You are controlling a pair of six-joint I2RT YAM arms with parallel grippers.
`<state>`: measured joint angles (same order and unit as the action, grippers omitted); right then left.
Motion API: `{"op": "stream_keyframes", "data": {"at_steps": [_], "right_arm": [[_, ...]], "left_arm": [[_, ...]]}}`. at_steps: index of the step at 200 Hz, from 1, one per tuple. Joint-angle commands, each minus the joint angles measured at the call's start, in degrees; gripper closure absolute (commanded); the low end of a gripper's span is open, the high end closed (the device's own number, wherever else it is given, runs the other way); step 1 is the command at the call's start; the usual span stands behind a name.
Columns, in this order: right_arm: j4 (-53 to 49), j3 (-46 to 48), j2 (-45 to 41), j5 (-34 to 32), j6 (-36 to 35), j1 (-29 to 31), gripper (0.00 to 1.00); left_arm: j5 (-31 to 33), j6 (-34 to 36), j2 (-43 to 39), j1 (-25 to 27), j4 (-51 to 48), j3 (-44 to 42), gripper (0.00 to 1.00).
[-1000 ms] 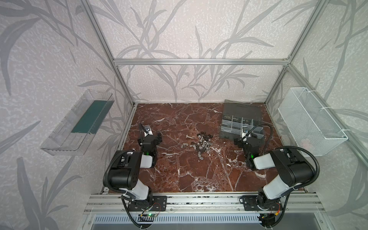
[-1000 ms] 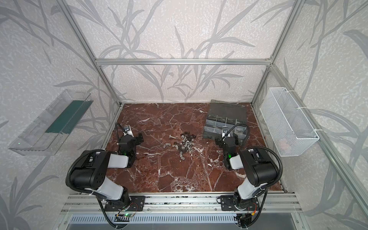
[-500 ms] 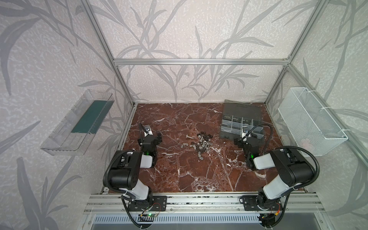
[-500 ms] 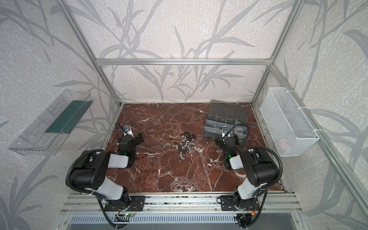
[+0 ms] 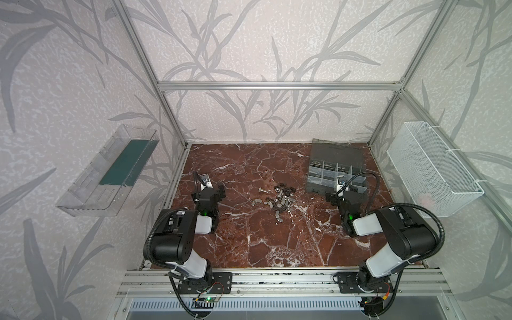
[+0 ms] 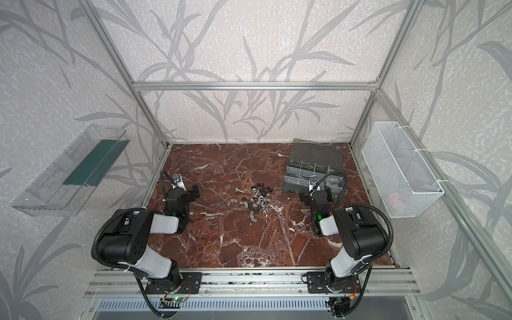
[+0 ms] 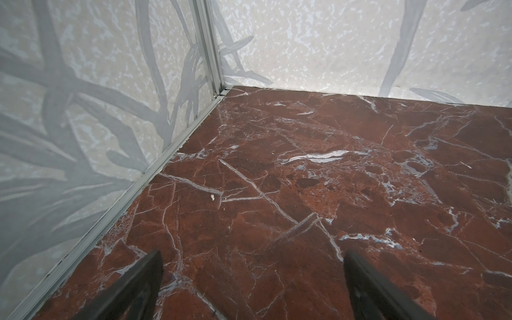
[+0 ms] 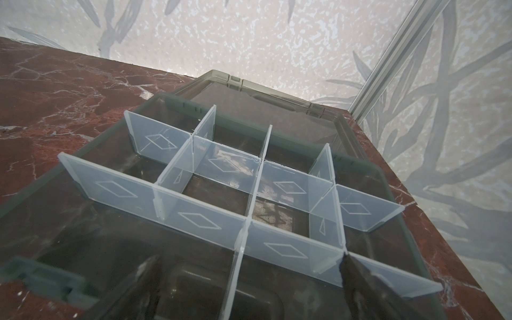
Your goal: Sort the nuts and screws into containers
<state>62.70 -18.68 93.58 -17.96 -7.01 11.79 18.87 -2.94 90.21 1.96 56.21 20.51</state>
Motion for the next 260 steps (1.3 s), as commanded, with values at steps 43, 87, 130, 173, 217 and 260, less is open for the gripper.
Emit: {"op": "stream_keyframes", "data": {"at_steps": [43, 87, 130, 173, 217, 260], "right_arm": [[-0.5, -0.9, -1.3, -0.3, 1.2, -0.6, 0.01], [-1.9, -1.4, -1.7, 0.4, 2.3, -1.5, 0.01], [-10.9, -1.5, -12.4, -3.0, 2.9, -1.1, 0.01], [-21.7, -2.8, -23.6, -3.3, 6.1, -1.5, 0.01], [-43.0, -13.9, -21.9, 1.7, 7.8, 1.5, 0.01], [-63.0, -25.3, -19.0, 2.2, 2.9, 7.7, 0.01]], "left_arm": [[-0.5, 0.8, 0.4, -0.3, 0.9, 0.3, 0.01], [-0.9, 0.5, 0.3, -0.4, 0.3, 0.5, 0.01], [1.8, 0.9, -6.8, 0.2, -7.1, 1.4, 0.01], [-7.1, 1.3, -21.5, 1.4, -33.4, 11.1, 0.01], [-12.5, -1.0, -24.4, 10.9, -46.1, 22.9, 0.01], [-12.2, -4.0, -18.8, 22.5, -56.7, 36.0, 0.01]]}}
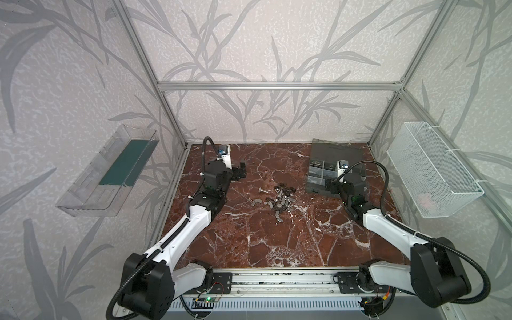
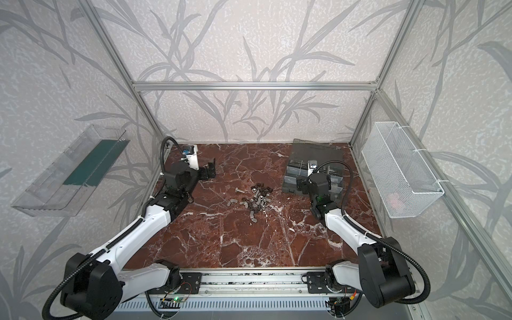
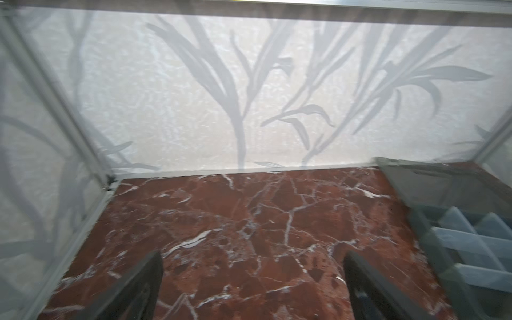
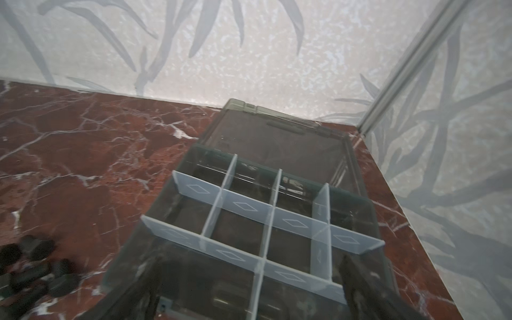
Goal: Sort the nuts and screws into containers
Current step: 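Reach the right gripper to the organizer box while the left moves toward the pile, then grasp the near edge of the gray organizer box with the right gripper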
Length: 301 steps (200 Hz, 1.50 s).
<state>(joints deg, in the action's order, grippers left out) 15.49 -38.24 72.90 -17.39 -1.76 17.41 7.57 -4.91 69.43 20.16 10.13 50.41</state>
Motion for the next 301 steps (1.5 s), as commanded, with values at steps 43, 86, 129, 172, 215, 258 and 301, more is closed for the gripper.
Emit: {"op": "stream_keyframes", "data": {"at_steps": [43, 86, 129, 172, 215, 258, 301], "right_arm": [[-28.3, -12.0, 5.7, 3.8, -1.6, 4.0, 0.03], [-36.1, -18.9, 14.7, 3.8, -2.4, 5.0, 0.14], [-33.3, -23.8, 21.7, 5.4, 4.0, 5.7, 0.15], [-34.2, -30.0, 28.6, 7.6, 9.2, 5.7, 0.24], [-41.5, -31.6, 28.1, 6.2, 3.3, 5.7, 0.3], [-42.6, -26.6, 25.2, 6.3, -1.3, 5.7, 0.31], [-42.2, -27.7, 28.4, 5.2, -4.3, 5.7, 0.38]], "left_arm": [[1.9, -0.4, -0.7, 10.8, 3.2, 3.5, 0.01], [4.2, -4.9, -4.8, 10.8, 6.8, -5.2, 0.01], [2.0, -6.6, -3.3, 11.4, 2.7, -3.6, 0.01], [0.6, -7.5, -1.6, 11.7, 0.4, -2.6, 0.01], [-0.5, -7.1, -1.0, 12.4, -1.1, -1.7, 0.01], [-1.9, -7.8, -0.1, 12.4, -2.1, -0.9, 0.01], [-1.3, -7.3, -0.3, 12.8, -2.3, -1.0, 0.01]]}}
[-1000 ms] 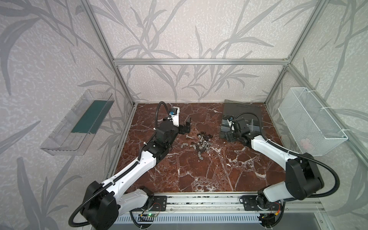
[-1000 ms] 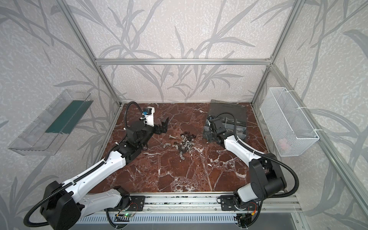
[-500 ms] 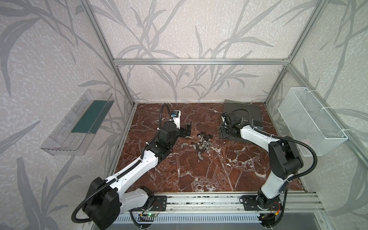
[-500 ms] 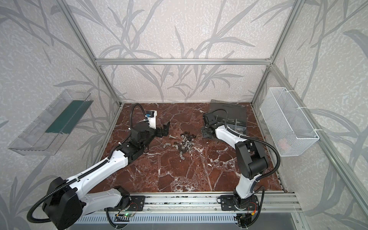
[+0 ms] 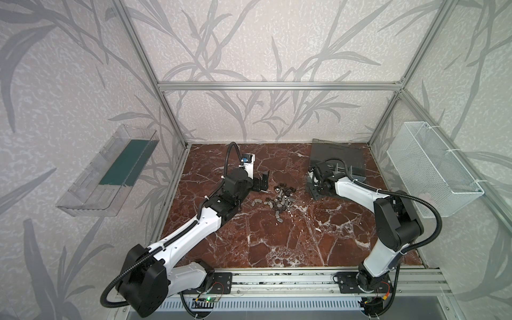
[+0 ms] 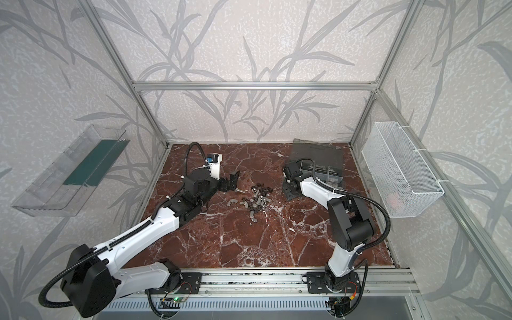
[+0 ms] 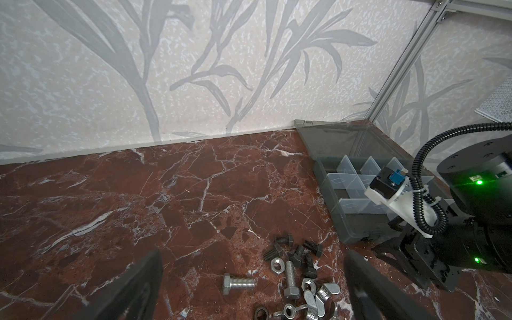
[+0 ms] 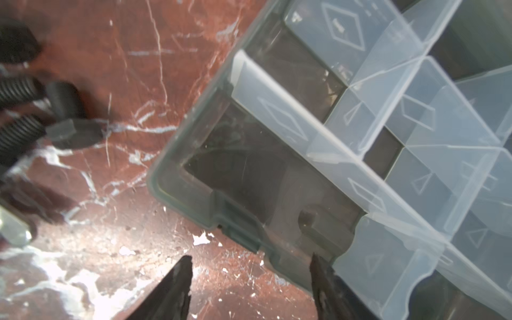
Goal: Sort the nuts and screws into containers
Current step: 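Grasp the near edge of the gray organizer box with the right gripper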
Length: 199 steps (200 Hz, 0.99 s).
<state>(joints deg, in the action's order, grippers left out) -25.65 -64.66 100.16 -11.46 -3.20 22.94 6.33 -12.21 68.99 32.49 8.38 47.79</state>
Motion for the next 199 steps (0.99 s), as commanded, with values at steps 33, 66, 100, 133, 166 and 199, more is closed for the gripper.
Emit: {"op": "stream_keyframes", "data": {"at_steps": [33, 66, 100, 133, 166, 199], "right_arm": [[-1.4, -3.1, 3.9, -0.7, -3.2, 0.2, 0.51], [-1.9, -4.5, 5.3, -0.3, -3.3, 0.5, 0.59], [-3.5, -7.0, 6.8, -0.3, -3.9, 1.7, 0.67], [-5.8, -10.3, 9.8, -1.9, -4.5, 4.0, 0.69], [-7.9, -14.4, 12.7, -2.0, -2.5, 4.8, 0.76], [-10.3, -20.0, 16.1, 0.0, 1.4, 5.0, 0.81]], "left_arm": [[0.2, 0.5, 0.2, 1.0, -0.5, 1.6, 0.01], [0.1, 0.7, 0.6, 1.1, -0.8, 1.8, 0.01], [0.4, 1.1, 0.3, 1.2, -0.8, 1.7, 0.01], [0.9, 1.4, 0.1, 1.2, -0.8, 1.7, 0.01], [1.0, 1.4, 0.0, 1.3, -0.7, 1.7, 0.01], [0.9, 1.4, 0.2, 1.3, -0.8, 1.8, 0.01]]}}
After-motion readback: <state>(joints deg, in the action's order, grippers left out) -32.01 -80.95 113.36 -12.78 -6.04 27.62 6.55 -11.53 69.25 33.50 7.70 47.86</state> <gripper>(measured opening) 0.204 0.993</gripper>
